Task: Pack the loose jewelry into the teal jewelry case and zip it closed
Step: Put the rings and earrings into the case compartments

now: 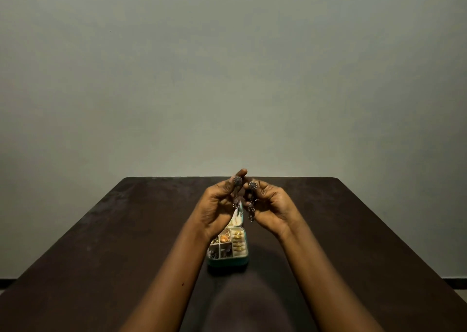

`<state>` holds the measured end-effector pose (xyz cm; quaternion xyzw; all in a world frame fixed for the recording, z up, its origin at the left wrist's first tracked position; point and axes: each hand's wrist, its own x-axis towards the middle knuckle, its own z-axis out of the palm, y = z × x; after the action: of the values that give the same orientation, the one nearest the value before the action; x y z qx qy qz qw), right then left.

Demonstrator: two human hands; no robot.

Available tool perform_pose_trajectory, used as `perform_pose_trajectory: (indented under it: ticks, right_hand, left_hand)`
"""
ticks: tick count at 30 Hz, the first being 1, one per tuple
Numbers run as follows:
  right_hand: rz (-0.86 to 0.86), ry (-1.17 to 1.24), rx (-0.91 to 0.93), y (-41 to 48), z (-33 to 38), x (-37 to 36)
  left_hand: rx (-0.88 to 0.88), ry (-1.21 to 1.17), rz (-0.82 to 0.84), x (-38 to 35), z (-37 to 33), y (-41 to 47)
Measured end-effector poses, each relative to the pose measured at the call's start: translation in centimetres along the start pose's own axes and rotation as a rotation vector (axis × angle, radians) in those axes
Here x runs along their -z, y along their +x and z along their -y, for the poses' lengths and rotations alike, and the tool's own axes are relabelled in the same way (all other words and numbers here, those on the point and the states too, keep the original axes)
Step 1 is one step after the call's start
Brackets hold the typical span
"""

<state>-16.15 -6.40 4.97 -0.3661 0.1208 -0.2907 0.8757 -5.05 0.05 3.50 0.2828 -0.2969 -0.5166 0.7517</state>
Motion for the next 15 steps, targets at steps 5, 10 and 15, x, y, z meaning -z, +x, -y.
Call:
perform_pose_trajectory:
  ticks: [5, 10, 15]
  right_hand:
    - [-0.039, -0.072, -0.096, 1.6, -3.7, 1.4]
    - [-0.114, -0.165, -0.153, 2.9, -6.8, 2.2]
    - [-0.155, -0.281, -0.148, 3.9, -8.4, 2.6]
  left_hand:
    - [0.029, 0.169, -0.250, 3.8, 0.7, -1.2]
    - [0.045, 0.208, -0.378, 6.5, 1.5, -2.0]
    - [0.114, 0.386, -0.443, 8.1, 1.9, -2.0]
